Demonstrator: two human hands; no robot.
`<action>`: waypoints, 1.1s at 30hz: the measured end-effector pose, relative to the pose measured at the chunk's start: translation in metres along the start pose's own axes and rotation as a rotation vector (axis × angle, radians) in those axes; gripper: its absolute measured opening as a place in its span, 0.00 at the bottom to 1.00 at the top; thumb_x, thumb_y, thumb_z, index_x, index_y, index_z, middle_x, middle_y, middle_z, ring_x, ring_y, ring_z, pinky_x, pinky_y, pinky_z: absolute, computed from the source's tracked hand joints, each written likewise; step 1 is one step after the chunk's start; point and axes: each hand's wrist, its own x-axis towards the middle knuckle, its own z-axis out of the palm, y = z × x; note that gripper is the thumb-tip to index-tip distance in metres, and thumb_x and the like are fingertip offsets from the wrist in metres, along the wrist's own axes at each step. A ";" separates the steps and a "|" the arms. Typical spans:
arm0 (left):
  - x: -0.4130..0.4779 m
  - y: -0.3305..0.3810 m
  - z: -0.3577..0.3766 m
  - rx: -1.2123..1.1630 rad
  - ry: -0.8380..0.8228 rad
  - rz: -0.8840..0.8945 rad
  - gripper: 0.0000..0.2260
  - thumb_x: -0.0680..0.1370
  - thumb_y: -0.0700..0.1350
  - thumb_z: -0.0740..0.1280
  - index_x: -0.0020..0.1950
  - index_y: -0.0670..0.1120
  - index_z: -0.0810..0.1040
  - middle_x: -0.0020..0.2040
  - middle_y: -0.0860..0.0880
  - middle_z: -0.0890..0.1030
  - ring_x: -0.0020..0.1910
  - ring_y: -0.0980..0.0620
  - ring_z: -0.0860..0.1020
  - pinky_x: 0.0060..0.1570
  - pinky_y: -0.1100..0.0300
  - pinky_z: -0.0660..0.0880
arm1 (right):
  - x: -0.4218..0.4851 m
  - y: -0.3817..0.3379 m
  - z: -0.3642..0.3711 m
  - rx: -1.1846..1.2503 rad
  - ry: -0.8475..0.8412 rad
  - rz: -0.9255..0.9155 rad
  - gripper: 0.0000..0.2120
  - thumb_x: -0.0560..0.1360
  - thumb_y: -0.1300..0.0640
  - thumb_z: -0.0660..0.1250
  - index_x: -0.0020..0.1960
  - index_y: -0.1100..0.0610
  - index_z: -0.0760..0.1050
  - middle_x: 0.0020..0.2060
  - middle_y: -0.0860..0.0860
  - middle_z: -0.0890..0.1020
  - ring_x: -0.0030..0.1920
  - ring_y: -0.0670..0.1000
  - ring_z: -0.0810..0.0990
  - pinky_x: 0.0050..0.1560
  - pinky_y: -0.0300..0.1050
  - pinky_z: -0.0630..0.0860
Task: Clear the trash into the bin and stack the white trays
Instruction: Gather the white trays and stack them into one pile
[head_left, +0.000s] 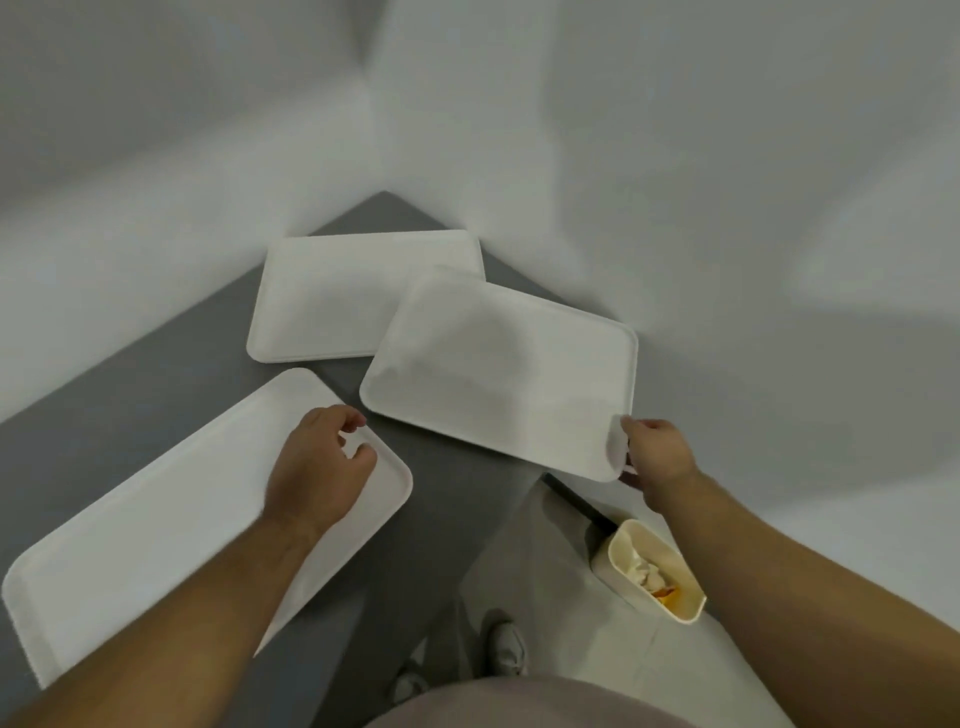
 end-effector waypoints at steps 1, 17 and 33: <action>0.003 0.005 0.003 0.004 0.003 -0.008 0.13 0.78 0.45 0.72 0.63 0.49 0.79 0.59 0.49 0.81 0.51 0.53 0.76 0.55 0.58 0.74 | 0.005 -0.001 0.005 0.057 -0.022 0.037 0.17 0.81 0.47 0.67 0.64 0.57 0.74 0.58 0.58 0.79 0.57 0.64 0.80 0.49 0.61 0.83; 0.007 0.024 -0.015 -0.590 0.297 -0.409 0.13 0.79 0.60 0.60 0.51 0.54 0.78 0.52 0.50 0.83 0.49 0.48 0.82 0.55 0.48 0.77 | 0.022 -0.014 0.019 -0.074 -0.010 -0.127 0.23 0.83 0.48 0.57 0.70 0.62 0.75 0.57 0.59 0.80 0.53 0.62 0.77 0.54 0.51 0.71; -0.067 -0.080 -0.080 -0.668 0.436 -0.715 0.09 0.80 0.49 0.63 0.57 0.49 0.77 0.51 0.47 0.83 0.50 0.43 0.81 0.47 0.51 0.76 | -0.077 -0.069 0.118 -0.322 -0.434 -0.609 0.05 0.81 0.50 0.63 0.50 0.49 0.75 0.46 0.49 0.81 0.46 0.50 0.79 0.44 0.47 0.74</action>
